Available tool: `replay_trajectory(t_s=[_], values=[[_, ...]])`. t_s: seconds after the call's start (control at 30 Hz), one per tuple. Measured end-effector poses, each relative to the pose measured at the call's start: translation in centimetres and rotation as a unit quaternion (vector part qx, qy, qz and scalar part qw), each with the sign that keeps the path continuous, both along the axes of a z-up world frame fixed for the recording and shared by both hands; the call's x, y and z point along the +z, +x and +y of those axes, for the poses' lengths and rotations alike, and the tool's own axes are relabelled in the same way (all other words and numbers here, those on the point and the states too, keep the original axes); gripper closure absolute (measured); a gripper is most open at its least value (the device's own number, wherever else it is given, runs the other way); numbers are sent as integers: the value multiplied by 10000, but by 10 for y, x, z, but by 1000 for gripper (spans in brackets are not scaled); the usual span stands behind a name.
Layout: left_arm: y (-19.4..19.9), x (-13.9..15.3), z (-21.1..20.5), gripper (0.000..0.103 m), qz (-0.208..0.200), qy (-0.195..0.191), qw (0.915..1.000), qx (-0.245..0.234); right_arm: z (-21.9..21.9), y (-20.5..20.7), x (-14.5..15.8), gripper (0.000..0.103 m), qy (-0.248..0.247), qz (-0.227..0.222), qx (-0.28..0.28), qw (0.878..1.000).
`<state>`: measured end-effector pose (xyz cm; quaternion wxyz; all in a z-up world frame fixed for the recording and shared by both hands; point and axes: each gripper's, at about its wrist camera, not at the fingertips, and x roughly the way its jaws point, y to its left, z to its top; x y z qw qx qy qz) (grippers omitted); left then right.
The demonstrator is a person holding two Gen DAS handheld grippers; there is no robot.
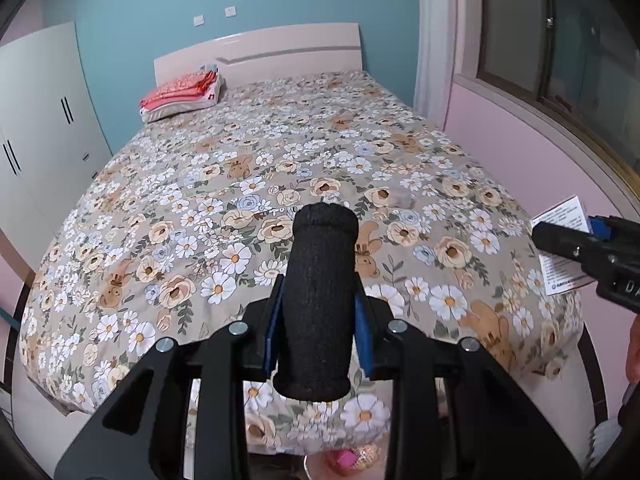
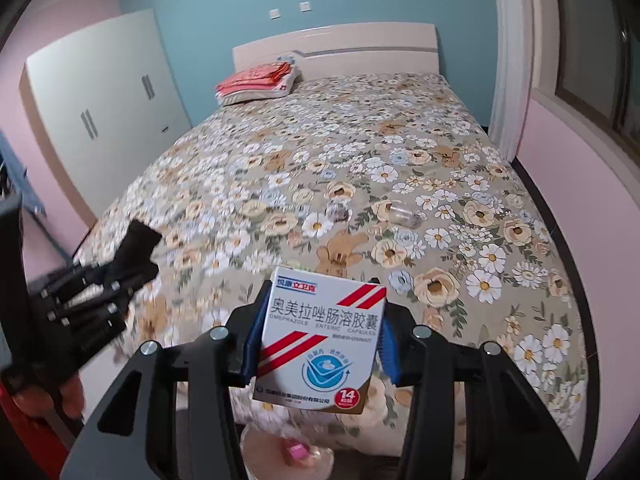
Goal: Collect trash
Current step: 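Carry the black cylinder in the left tool while the right tool carries the medicine box to the bowl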
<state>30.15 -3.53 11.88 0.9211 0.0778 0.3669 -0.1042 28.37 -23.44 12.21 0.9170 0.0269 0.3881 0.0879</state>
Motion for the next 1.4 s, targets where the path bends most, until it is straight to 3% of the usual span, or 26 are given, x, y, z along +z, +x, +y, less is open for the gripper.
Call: replay_trajectory(t_s=[0.23, 0.57, 0.7, 1.0, 1.4], values=[[-62, -26, 14, 72, -112, 217, 9996, -150, 12, -61, -26, 55, -301, -100, 422, 9986], [-117, -88, 42, 72, 257, 159, 9986, -435, 32, -112, -90, 55, -347, 212, 862, 9954], [-131, -118, 49, 72, 417, 311, 9973, -524, 42, -125, -122, 55, -361, 436, 998, 9934], [-147, -207, 43, 72, 1186, 465, 9884, -832, 66, -140, -210, 55, -297, 1190, 1308, 9838], [-149, -299, 32, 72, 2091, 431, 9714, -1038, 78, -139, -299, 55, -91, 2107, 1290, 9690]])
